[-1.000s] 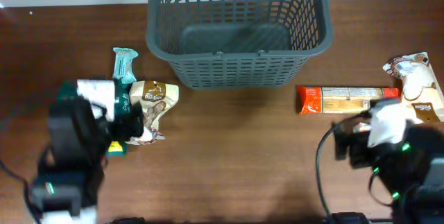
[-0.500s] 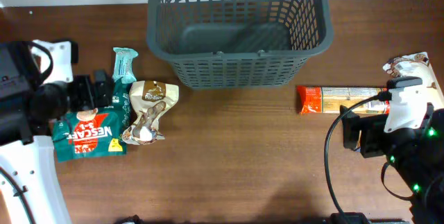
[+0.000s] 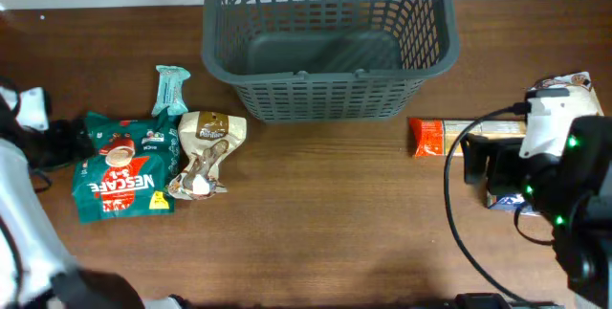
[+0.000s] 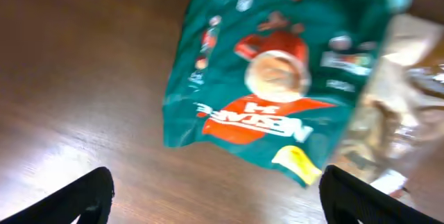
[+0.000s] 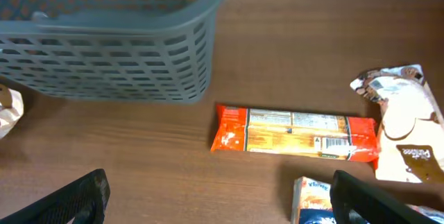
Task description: Pack container
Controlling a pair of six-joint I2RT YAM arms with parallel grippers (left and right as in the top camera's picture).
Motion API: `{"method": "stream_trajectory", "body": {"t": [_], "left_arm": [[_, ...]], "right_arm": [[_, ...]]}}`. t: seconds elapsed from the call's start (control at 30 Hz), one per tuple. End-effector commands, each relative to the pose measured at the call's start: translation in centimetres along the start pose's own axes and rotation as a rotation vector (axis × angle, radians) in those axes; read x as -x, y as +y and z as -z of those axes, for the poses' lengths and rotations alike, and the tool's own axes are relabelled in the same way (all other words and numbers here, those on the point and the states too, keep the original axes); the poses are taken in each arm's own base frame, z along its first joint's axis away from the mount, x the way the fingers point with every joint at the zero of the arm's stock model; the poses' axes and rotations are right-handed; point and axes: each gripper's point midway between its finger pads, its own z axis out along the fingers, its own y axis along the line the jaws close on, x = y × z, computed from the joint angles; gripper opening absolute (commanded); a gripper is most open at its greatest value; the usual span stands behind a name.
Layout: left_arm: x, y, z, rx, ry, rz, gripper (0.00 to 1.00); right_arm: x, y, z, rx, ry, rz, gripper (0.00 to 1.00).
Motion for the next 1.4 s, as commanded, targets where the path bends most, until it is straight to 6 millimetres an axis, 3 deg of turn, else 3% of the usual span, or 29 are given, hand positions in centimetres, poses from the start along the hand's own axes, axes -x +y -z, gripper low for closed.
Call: {"method": "stream_trajectory", "body": {"t": [0.0,0.13,0.47,0.57,0.7,0.77,0.93,1.17,1.23,1.37], "left_arm": [[0.5,0.9,-2.7,-0.066,0.039,-0.037,0.89],[0.9,0.2,-6.1,-0.193,0.071,-0.092,0.89],[-0.6,0.3,-15.7,-0.279,0.246,-0.136,0.94],[-0.7,-1.1,-17.6,-0.381,0.243,-0.155,0.95],[-1.6,-3.0,-19.6,-0.503,0.271,-0.156,0.84],[-1.9,-3.3,-19.9,-0.519,0.284,-0.151,0.71],[-1.6,-3.8,-19.8,-0.547,0.269,-0.138,0.03],[0.4,-4.6,-18.4,-0.605,0.234,-0.02,0.02],[1.7,-4.8,-17.0,-0.628,0.208,-0.019,0.02],[5.2,-4.6,-12.3,-0.641,0.134,-0.033,0.02]], "right_arm": [[0.0,-0.1,-0.5,-0.01,0.025,-0.011,0.99],[-0.6,-0.6,-1.8,-0.03,0.082,-0.018,0.99],[-2.8,-0.8,-5.0,-0.032,0.252,-0.028,0.99],[-3.0,-0.9,-5.6,-0.032,0.274,-0.028,0.99],[-3.2,-0.9,-6.3,-0.032,0.3,-0.03,0.99],[-3.3,-0.9,-6.5,-0.032,0.304,-0.03,0.99],[-3.3,-0.9,-6.5,-0.032,0.304,-0.03,0.99],[-3.3,-0.9,-6.5,-0.029,0.306,-0.031,0.99],[-3.3,-0.9,-6.5,-0.028,0.305,-0.031,0.99],[-3.3,-0.9,-6.5,-0.028,0.306,-0.032,0.98]]}}
